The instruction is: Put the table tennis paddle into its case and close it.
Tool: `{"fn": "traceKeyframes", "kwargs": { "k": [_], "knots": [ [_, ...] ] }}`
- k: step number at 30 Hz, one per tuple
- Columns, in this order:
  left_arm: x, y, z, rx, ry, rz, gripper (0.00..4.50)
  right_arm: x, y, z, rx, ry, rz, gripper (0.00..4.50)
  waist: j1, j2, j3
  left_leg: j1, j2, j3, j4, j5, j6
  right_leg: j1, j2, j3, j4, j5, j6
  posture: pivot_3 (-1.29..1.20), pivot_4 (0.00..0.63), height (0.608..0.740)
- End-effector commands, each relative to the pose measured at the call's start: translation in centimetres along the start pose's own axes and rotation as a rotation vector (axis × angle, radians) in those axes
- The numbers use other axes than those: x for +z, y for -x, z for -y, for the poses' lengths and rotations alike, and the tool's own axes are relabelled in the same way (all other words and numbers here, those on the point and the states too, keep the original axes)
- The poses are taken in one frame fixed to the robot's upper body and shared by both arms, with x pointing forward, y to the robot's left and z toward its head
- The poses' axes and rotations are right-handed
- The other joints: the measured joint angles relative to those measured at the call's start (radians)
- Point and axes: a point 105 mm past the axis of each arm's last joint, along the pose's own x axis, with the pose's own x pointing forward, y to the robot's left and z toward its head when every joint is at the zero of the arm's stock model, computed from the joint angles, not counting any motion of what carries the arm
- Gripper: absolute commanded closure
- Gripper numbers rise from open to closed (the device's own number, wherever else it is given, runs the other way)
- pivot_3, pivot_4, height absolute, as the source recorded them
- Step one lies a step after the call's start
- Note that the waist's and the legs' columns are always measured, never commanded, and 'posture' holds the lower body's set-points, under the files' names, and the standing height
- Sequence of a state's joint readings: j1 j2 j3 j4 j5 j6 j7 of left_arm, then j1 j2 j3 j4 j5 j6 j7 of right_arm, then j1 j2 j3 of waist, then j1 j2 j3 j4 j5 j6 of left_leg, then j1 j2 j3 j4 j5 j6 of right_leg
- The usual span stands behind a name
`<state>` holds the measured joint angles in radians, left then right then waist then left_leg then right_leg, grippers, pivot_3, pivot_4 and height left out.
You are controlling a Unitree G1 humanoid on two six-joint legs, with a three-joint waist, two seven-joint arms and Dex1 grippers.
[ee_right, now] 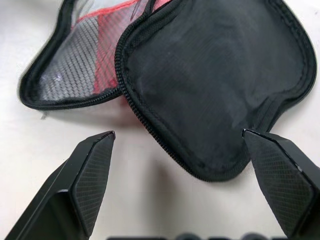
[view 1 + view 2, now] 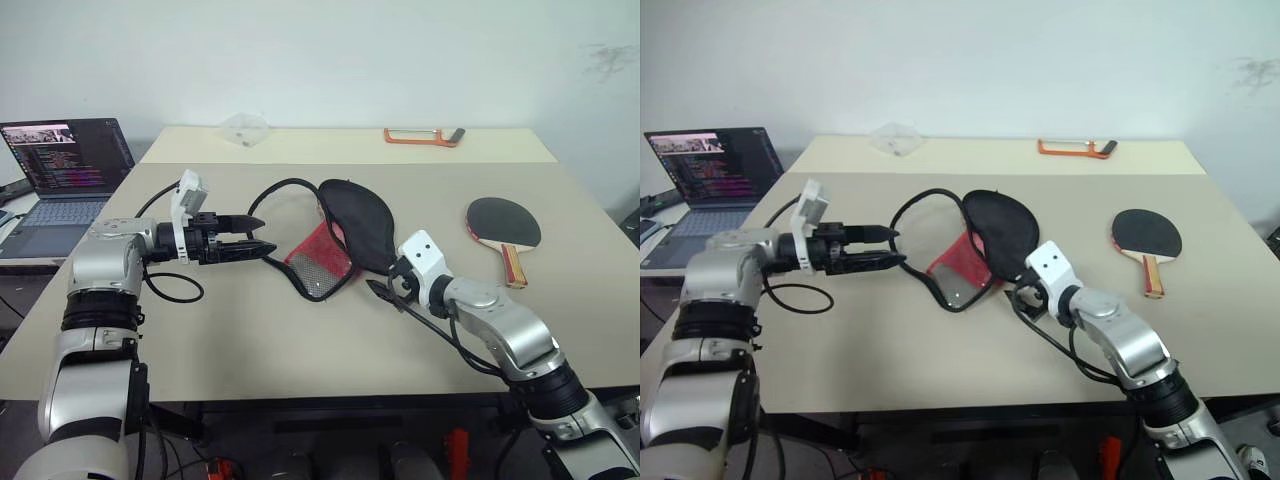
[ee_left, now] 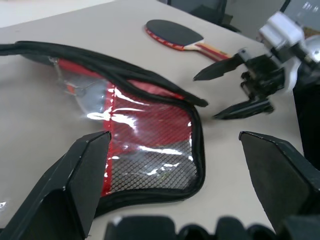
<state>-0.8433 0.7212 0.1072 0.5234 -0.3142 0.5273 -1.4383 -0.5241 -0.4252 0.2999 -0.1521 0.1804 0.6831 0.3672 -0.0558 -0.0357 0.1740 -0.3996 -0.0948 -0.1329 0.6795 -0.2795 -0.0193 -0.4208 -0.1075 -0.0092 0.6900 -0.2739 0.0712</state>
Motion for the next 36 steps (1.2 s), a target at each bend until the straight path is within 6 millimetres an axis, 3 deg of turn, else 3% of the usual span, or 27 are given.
{"fn": "traceKeyframes", "kwargs": {
  "k": [1,2,6,16,22,28,33,36],
  "knots": [
    [1.7,0.3,0.4,0.005,-0.052,0.032,0.03,0.9,-0.9,1.6,-0.116,0.132,0.046,0.0,0.0,0.0,0.0,0.0,0.0,0.0,0.0,0.0,0.0,0.0,0.0,0.0,0.0,0.0,0.0,0.0,0.15,0.74],
    [1.6,0.3,0.5,0.004,-0.055,0.03,0.03,0.8,-1.2,2.0,-0.143,0.156,0.048,0.0,0.0,0.0,0.0,0.001,0.0,0.001,0.0,0.0,0.0,0.0,0.0,0.001,0.001,0.0,0.0,0.0,0.15,0.74],
    [1.6,0.1,0.4,0.007,-0.057,0.028,0.0,0.9,-1.9,2.9,-0.21,0.248,0.07,0.86,-0.002,0.0,0.0,0.001,0.0,0.0,0.0,0.001,-0.001,-0.001,0.001,0.001,0.002,0.0,-0.001,0.0,0.15,0.74],
    [1.6,0.1,0.3,0.015,-0.058,0.032,0.0,2.1,-2.5,2.2,-0.235,0.394,0.156,4.36,-0.002,0.0,0.0,0.001,0.0,0.0,0.0,0.001,-0.001,-0.001,0.001,0.001,0.001,0.0,-0.001,0.0,0.15,0.74],
    [1.5,0.0,0.4,0.014,-0.059,0.029,0.0,2.5,-2.1,3.3,-0.286,0.522,0.149,4.48,-0.002,0.0,0.0,0.001,0.0,0.0,0.0,0.001,-0.001,-0.001,0.001,0.001,0.001,0.0,-0.001,0.0,0.15,0.74],
    [1.4,-0.3,0.6,-0.008,-0.059,0.02,0.0,3.2,-0.2,5.7,-0.353,0.805,0.085,4.48,-0.001,0.0,0.0,0.001,0.0,0.0,0.0,0.001,-0.001,-0.001,0.001,0.001,0.001,0.0,-0.001,0.0,0.15,0.74],
    [1.5,-0.5,0.7,-0.02,-0.06,0.019,0.0,2.4,1.3,6.0,-0.324,0.875,0.014,4.48,-0.003,0.0,0.0,0.001,0.0,0.001,-0.001,0.001,-0.001,-0.001,0.001,0.001,0.001,0.0,-0.001,0.0,0.15,0.74],
    [1.6,-0.7,0.7,-0.025,-0.062,0.021,0.0,0.9,2.2,5.2,-0.257,0.88,-0.063,4.48,0.0,0.0,0.0,0.001,0.0,0.001,-0.001,0.001,-0.001,-0.001,0.001,0.001,0.001,0.0,-0.001,0.0,0.15,0.74]
  ]
}}
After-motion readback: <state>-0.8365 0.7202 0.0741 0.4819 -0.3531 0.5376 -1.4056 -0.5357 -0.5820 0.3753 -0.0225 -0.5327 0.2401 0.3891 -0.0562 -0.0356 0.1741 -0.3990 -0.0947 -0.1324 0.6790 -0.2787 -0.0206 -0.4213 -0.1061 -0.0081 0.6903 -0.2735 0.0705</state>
